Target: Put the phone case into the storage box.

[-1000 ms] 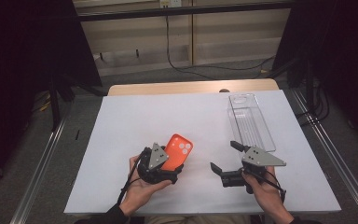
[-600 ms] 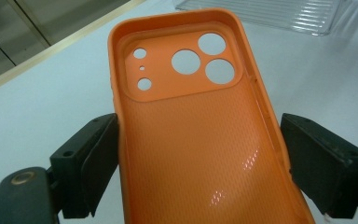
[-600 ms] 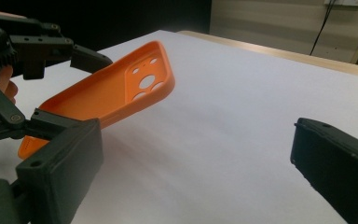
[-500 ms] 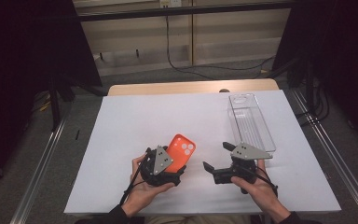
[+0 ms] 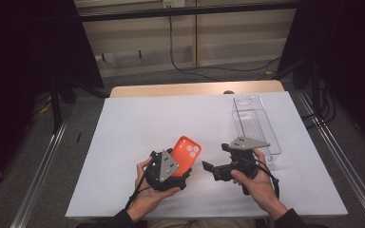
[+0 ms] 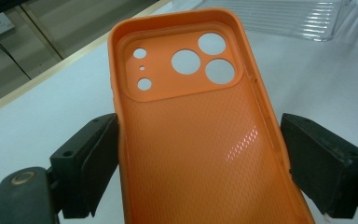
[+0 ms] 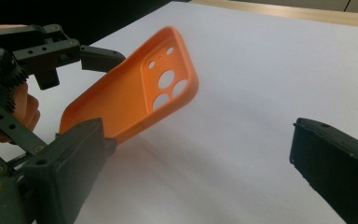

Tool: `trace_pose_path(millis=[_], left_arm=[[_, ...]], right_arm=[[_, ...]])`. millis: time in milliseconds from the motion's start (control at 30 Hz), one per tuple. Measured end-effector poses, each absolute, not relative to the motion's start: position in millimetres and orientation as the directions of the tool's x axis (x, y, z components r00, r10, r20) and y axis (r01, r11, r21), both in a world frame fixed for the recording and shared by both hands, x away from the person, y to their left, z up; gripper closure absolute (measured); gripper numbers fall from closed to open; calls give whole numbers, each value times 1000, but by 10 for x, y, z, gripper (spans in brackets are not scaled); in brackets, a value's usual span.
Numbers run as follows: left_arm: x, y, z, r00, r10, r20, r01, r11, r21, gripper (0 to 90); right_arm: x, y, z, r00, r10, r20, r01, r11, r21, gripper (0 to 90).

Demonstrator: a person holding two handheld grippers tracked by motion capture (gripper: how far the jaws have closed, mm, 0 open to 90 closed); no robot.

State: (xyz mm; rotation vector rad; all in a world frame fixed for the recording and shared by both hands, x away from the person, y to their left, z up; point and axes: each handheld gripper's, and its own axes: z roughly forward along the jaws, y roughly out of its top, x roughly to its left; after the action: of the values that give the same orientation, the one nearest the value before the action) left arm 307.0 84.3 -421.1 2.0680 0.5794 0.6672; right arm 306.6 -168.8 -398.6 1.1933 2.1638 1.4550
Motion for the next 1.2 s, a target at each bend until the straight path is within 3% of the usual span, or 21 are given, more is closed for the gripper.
trace_pose_path(millis=[433,900,1033,1200], left_arm=[[3021,788,-4222,755,603,258,134,-527,840,141],[3017,742,-4234,758,592,275,118,-538,834,141],[3016,730,-4227,755,590,285,108,-541,834,140],[3009,703,-4235,750,586,308,90,-550,830,141]], right_arm=[[3170,-1690,-3960,-632,724,277,590,218,778,51],[3224,-1670,-3945,-628,717,303,626,233,744,40],[3245,-1680,-3952,-620,716,320,645,234,727,139],[3215,-1702,-3905,-599,715,362,655,177,734,340]])
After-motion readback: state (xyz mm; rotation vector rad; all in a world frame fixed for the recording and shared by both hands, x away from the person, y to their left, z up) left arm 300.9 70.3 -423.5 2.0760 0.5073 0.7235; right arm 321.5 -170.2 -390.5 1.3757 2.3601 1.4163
